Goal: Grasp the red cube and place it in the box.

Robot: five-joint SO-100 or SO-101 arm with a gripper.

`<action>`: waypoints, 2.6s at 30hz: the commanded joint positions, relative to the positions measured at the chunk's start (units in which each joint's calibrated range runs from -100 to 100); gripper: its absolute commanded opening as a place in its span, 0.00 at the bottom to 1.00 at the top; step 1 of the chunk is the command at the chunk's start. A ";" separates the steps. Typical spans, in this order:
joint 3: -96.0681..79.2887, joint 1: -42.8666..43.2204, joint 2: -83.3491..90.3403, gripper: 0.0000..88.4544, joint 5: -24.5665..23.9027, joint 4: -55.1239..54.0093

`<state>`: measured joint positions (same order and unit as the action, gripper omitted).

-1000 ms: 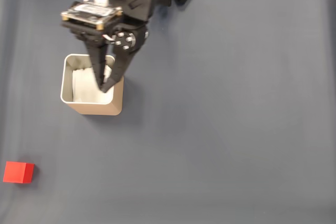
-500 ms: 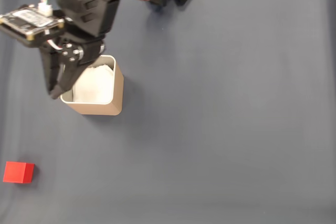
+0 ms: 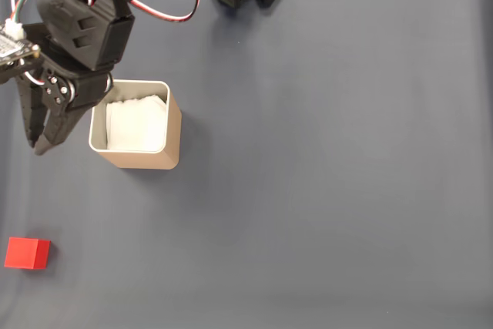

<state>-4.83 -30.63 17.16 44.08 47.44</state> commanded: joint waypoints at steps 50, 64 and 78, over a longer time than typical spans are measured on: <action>23.15 -2.63 -29.24 0.37 -0.78 -6.45; 25.70 -2.63 -36.59 0.39 -1.07 -9.57; 33.18 -2.78 -47.06 0.45 -1.95 -13.67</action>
<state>23.50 -32.96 -29.29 42.47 35.01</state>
